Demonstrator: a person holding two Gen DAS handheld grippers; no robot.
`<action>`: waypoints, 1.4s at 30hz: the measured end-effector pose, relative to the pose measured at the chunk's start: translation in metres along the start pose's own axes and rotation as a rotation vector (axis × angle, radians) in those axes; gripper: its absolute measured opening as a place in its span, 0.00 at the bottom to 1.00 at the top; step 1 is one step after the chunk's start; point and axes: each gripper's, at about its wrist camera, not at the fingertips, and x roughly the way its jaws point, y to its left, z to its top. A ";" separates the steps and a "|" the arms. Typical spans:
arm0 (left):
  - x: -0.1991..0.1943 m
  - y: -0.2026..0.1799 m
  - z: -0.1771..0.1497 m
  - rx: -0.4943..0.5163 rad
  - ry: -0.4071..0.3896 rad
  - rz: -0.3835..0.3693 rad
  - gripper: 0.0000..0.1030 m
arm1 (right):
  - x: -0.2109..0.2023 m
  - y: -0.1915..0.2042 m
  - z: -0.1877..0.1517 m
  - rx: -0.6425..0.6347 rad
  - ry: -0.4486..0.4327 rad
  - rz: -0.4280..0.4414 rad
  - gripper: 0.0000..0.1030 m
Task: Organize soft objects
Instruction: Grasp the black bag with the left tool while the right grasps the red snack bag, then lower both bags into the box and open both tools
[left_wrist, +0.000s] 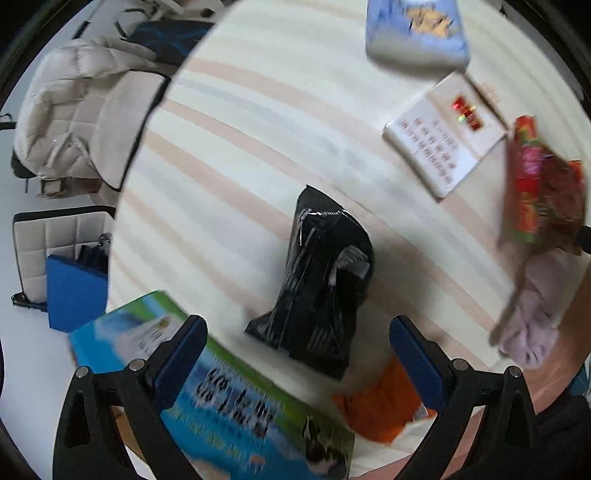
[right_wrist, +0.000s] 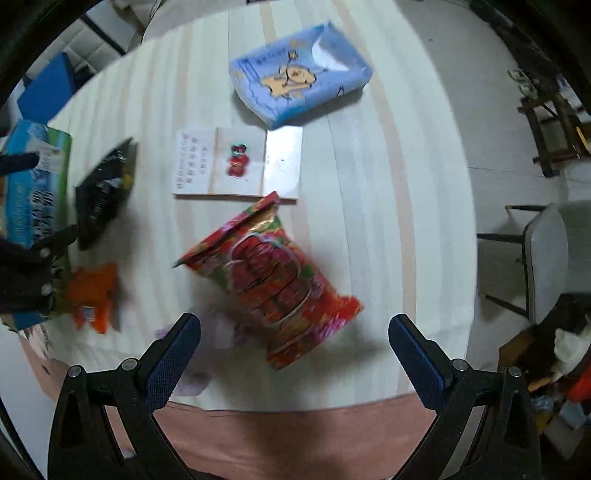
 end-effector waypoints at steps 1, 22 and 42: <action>0.007 0.001 0.002 -0.002 0.006 -0.001 0.98 | 0.006 -0.001 0.004 -0.013 0.014 0.011 1.00; 0.039 0.010 -0.021 -0.209 0.014 -0.220 0.41 | 0.037 -0.001 0.016 -0.068 0.078 -0.012 0.50; -0.092 0.064 -0.133 -0.622 -0.284 -0.376 0.40 | -0.125 0.000 -0.029 0.102 -0.201 0.114 0.46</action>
